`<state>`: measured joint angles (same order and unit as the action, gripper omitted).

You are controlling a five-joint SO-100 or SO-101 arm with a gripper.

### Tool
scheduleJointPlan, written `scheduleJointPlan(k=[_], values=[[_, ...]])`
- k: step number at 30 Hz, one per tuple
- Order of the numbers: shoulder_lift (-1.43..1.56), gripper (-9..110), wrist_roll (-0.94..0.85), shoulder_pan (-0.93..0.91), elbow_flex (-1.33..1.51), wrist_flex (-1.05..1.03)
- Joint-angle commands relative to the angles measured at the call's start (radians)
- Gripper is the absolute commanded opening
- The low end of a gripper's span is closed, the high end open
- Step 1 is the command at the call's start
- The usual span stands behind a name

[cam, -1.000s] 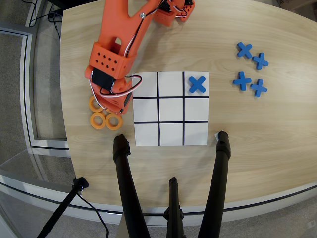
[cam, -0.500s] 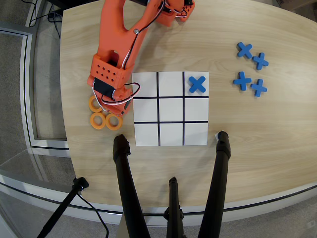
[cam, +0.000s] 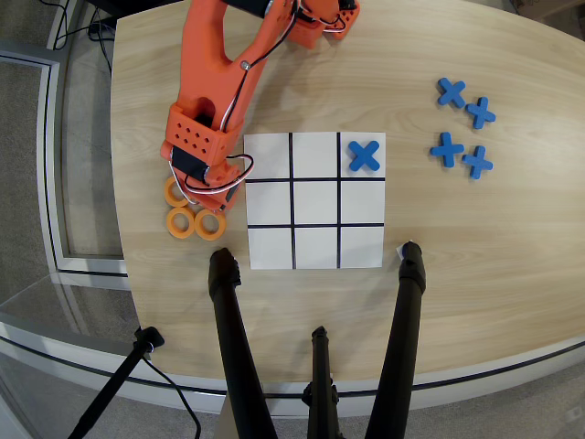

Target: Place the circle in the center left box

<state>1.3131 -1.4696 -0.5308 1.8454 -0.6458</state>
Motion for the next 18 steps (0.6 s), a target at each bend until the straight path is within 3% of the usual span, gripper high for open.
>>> scheduleJointPlan(k=[1,18], values=[[-0.003,12,0.020,-0.005,0.009,-0.009],[0.028,0,0.058,0.014,0.041,-0.063]])
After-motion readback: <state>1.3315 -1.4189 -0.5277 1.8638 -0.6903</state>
